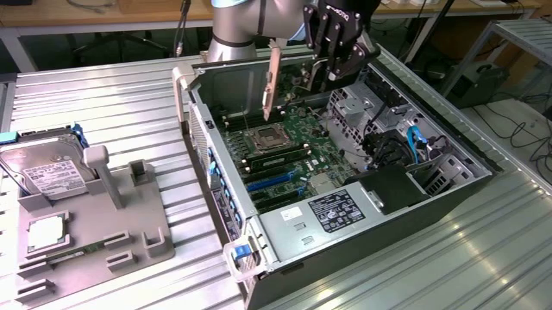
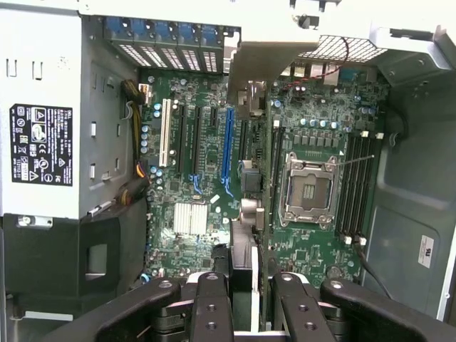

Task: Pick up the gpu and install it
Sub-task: 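Insert the gpu into the slot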

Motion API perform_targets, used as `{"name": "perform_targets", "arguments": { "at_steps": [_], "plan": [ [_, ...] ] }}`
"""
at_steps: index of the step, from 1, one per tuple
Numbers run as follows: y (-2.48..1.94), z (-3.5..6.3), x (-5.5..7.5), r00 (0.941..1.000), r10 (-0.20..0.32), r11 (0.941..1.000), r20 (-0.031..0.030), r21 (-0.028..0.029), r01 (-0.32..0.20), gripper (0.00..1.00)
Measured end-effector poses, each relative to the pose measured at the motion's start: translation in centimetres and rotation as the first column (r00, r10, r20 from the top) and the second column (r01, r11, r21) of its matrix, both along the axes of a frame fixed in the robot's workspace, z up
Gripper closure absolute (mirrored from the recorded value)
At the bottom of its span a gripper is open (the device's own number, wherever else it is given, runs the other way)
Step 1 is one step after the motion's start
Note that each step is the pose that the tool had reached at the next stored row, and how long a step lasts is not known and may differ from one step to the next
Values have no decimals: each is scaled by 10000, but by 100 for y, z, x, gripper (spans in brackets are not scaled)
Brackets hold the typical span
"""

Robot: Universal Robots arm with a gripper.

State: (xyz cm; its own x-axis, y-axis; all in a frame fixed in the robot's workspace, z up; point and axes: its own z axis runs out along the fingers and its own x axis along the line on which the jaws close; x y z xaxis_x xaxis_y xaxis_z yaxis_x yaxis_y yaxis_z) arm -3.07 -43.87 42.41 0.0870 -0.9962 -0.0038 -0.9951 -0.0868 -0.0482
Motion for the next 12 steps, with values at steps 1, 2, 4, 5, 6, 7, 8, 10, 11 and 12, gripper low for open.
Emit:
{"name": "perform_targets", "arguments": {
  "at_steps": [1, 2, 4, 5, 6, 7, 8, 10, 11, 12],
  "plan": [
    [0, -4, -1, 10000, -1, 10000, 0, 0, 1, 72],
    [0, -9, -6, 10000, -4, 10000, 0, 0, 4, 72],
    [0, -17, -13, 10000, -11, 10000, 0, 0, 11, 72],
    [0, -21, -14, 10000, -14, 10000, 0, 0, 14, 72],
    [0, -28, -16, 10000, -21, 10000, 0, 1, 21, 72],
    [0, -38, -20, 10000, -36, 10000, 1, 2, 36, 72],
    [0, -48, -24, 10000, -51, 10000, 0, 2, 51, 72],
    [0, -69, -29, 9999, -117, 9999, 1, 0, 117, 72],
    [0, -80, -28, 9998, -200, 9998, 0, -1, 200, 72],
    [0, -89, -28, 9996, -276, 9996, 0, -1, 276, 72]
  ]
}}
